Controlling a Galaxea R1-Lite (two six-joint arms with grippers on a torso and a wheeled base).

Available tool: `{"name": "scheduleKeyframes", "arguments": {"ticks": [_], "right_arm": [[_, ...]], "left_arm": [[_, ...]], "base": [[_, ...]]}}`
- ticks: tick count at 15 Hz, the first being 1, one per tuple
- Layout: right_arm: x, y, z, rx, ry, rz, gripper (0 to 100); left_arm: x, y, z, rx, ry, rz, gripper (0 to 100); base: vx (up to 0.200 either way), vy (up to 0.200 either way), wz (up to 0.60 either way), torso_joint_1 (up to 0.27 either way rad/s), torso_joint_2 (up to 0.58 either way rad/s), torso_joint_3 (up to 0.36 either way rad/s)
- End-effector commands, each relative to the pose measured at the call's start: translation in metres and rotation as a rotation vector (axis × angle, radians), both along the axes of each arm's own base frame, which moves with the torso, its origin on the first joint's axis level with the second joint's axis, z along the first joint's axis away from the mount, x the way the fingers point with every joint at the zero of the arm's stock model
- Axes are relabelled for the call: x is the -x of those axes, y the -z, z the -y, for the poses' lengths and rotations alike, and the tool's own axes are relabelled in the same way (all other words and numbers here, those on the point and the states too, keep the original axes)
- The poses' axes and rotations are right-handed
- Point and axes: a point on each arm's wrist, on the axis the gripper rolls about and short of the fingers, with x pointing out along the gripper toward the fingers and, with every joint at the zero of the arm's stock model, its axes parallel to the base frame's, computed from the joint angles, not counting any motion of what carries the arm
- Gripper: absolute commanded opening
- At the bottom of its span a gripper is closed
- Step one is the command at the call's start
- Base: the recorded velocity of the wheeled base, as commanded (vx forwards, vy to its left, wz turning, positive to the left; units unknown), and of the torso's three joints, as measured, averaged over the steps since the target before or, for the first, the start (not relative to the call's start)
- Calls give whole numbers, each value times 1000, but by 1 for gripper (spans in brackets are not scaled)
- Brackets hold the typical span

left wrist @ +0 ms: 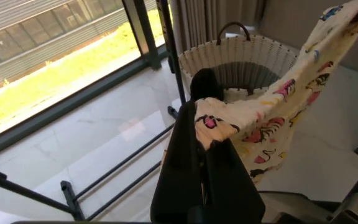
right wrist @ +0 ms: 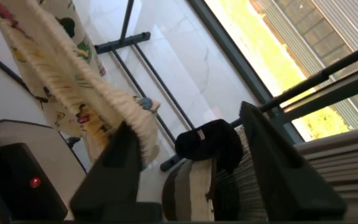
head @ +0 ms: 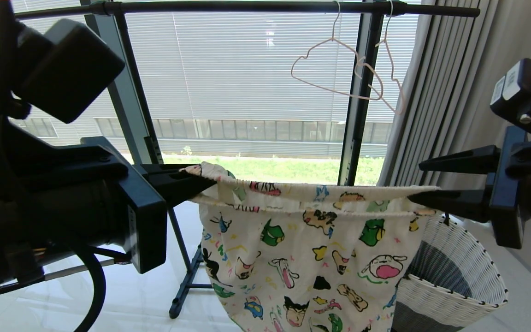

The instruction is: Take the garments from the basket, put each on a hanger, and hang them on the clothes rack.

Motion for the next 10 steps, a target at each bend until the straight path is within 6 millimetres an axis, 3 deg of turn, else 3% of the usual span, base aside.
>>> {"name": "scheduleKeyframes", "arguments": {"ticks": [1,7,10], "right_arm": [[4,0,3,-10,-15,2,100],[35,14,31,-86,-62,-60,100],[40,44,68,-46,244,-85,100]], "left_arm": [[-4,4,3,-18,-13,-12,0],[-26,22,11,-113,-208,-36,0],[-25,30,-7,-150,-284,-35,0]], "base": [[0,0,0,0,0,0],[0,0,0,0,0,0],[0,0,0,0,0,0]]}}
